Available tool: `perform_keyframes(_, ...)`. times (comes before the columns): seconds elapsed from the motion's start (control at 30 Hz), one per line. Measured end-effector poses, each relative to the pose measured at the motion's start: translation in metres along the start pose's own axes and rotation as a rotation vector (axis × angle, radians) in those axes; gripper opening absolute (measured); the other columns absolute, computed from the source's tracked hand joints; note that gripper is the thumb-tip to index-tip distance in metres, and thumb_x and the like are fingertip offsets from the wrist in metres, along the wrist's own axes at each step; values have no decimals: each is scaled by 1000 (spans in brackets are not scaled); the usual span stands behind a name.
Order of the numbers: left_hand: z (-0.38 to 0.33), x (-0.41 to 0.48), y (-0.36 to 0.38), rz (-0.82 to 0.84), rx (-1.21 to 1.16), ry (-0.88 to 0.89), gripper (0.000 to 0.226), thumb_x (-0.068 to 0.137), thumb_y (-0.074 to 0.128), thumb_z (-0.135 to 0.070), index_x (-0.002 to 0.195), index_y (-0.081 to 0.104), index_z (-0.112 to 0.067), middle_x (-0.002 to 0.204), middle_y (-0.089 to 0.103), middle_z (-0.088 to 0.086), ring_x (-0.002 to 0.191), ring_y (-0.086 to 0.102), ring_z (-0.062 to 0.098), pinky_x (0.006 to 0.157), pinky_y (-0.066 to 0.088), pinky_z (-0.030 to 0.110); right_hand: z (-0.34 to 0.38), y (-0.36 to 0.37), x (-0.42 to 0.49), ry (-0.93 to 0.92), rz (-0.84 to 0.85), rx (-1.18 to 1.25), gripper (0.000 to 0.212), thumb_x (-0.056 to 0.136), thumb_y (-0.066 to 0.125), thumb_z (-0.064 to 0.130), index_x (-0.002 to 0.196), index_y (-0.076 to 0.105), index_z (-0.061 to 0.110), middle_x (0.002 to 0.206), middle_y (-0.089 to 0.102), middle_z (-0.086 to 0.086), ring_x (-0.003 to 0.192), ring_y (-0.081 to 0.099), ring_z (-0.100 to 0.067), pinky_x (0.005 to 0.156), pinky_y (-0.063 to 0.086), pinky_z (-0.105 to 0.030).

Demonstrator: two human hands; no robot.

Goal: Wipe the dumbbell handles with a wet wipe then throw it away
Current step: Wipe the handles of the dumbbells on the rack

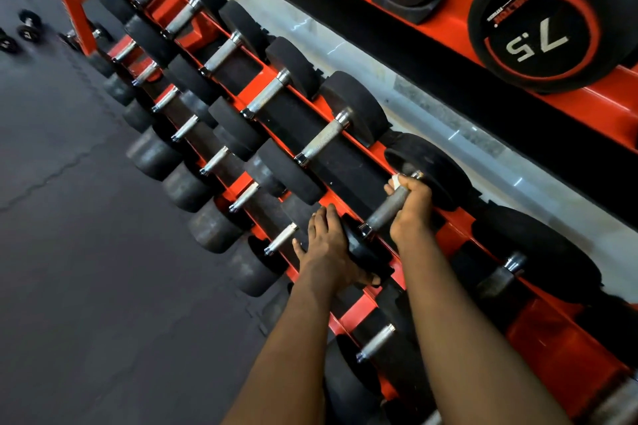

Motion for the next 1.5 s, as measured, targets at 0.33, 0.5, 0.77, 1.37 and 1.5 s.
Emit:
perform_keyframes(0.33,0,0,-1,24,-16,-15,160,50,99,-46,159,-15,-18,168,-11,-2,155,-11,18,121,5,65,-14,-15,-15,-35,97,3,7,87,59,19,92,61,16,83,59,4,77,58,-8,71,42,-23)
perform_keyframes(0.5,-3,-2,-5,45,-19,-10,157,54,98,-43,159,-15,-17,168,-13,-1,155,-13,19,122,2,64,-10,-10,7,-28,137,40,11,81,56,14,89,63,13,81,60,-2,72,58,-14,75,49,-25)
perform_keyframes(0.77,-5,-6,-7,44,-1,-11,157,54,98,-44,159,-15,-16,168,-12,-2,156,-10,19,121,3,66,-29,-31,3,111,201,-361,15,81,69,26,92,68,16,85,67,-2,77,62,-16,74,47,-29)
perform_keyframes(1.37,-4,-4,-4,39,1,-20,157,53,98,-44,159,-15,-18,168,-12,-3,156,-8,20,120,5,67,-28,-34,13,-97,6,-119,14,90,62,17,103,66,19,101,69,-4,93,66,-19,79,52,-31)
perform_keyframes(1.5,-3,-3,-4,35,-4,-13,157,53,98,-45,159,-15,-18,168,-12,-2,156,-9,20,121,3,66,-34,-30,7,-33,46,-302,12,89,63,19,97,71,16,93,73,-2,84,69,-18,69,53,-30)
Point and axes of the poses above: each hand's wrist, its own x-axis towards the middle knuckle, its own y-axis out of the palm, z = x × y, the point moved 2 cm from there along x, towards the middle knuckle
